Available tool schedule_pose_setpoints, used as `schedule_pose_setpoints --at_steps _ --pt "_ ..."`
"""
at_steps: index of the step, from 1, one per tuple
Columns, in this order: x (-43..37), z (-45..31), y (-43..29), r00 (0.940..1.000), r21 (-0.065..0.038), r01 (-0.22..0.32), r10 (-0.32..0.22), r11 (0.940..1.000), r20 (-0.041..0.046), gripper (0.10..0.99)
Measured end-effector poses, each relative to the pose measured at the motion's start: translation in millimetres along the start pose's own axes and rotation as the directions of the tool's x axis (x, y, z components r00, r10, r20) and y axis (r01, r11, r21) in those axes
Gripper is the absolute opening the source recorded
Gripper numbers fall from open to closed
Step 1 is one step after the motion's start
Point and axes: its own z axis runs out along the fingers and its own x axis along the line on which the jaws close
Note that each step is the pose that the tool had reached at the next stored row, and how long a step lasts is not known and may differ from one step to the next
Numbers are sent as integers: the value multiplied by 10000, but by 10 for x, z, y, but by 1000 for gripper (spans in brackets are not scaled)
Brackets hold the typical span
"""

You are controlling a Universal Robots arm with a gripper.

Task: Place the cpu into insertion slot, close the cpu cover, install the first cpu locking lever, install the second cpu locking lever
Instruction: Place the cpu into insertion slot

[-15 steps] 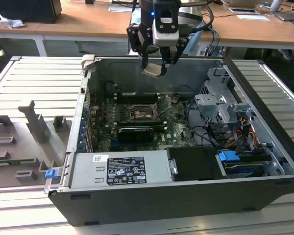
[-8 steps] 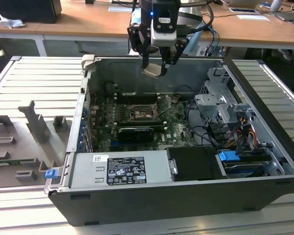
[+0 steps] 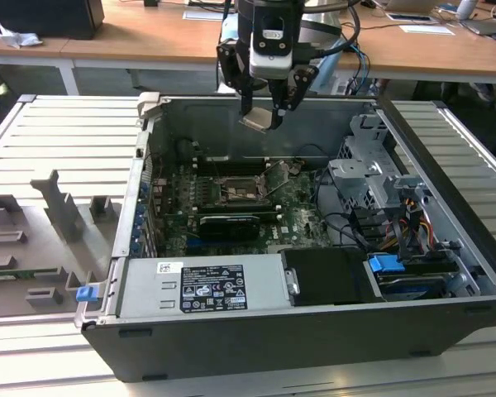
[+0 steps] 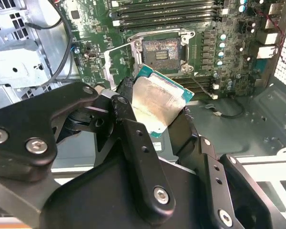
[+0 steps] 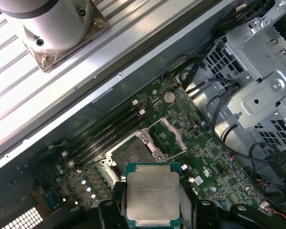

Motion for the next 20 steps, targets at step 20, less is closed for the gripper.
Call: schedule_pose_setpoints --at_steps 20 --pt "-2 75 -6 9822 15 -1878 1878 9822 104 537"
